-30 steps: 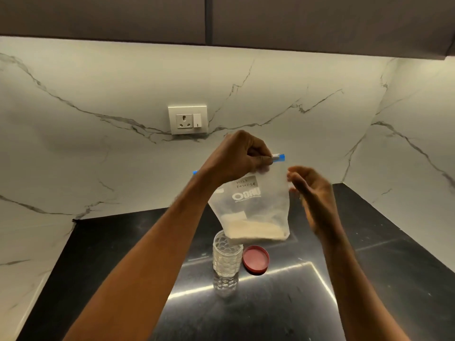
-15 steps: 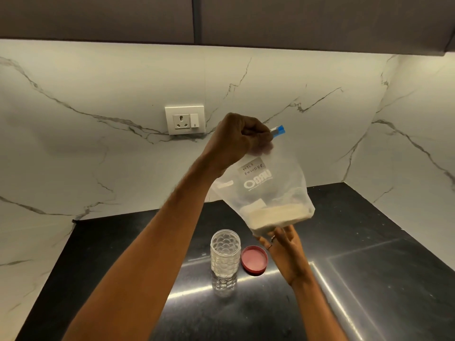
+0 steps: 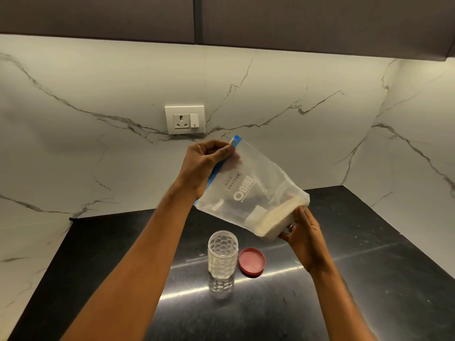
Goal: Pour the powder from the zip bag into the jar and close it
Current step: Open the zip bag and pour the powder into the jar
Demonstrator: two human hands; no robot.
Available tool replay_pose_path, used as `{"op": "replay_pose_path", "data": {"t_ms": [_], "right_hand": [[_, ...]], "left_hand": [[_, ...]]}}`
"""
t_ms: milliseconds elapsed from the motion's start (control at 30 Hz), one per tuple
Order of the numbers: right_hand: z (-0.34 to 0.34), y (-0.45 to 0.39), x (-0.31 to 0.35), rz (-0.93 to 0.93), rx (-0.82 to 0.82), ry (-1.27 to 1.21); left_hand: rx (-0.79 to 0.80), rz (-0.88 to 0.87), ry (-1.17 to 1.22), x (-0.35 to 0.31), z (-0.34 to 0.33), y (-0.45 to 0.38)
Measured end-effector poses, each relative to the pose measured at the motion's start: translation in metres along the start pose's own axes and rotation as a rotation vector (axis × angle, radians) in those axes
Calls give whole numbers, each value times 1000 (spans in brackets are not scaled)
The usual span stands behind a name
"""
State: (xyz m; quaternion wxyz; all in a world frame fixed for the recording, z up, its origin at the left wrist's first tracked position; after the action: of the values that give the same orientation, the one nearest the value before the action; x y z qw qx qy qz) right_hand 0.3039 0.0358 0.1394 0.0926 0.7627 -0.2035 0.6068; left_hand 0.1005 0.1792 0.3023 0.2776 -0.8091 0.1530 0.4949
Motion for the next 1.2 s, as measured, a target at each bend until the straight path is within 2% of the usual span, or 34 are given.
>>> {"op": "replay_pose_path", "data": {"t_ms": [133,533,700,833,1200], "right_hand": [[0,-3,8,25,-32,78],[24,-10,22,74,-206,78],[26,-13,37,107,-184,169],[29,-13,47,124,-186,251],[40,-17,69,182,-174,448]], "left_hand": [[-38,-10,16,7,7,2],[-45,21,71,30,25,8],[-90,59,177,51,43,19],[-145,106,174,72,55,28],[-109,153,239,106,63,36]]}}
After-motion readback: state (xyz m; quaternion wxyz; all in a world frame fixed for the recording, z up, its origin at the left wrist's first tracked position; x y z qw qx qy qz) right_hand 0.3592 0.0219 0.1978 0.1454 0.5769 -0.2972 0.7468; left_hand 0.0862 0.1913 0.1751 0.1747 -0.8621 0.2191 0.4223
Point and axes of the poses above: each hand's wrist, its own y-axis away from the middle knuckle, its own z-axis out of the back of the hand, x = y × z, the point moved 10 cm from there along -y, towards the middle knuckle, and after that the axes turned 13 degrees about y, right-handed, at the moved point
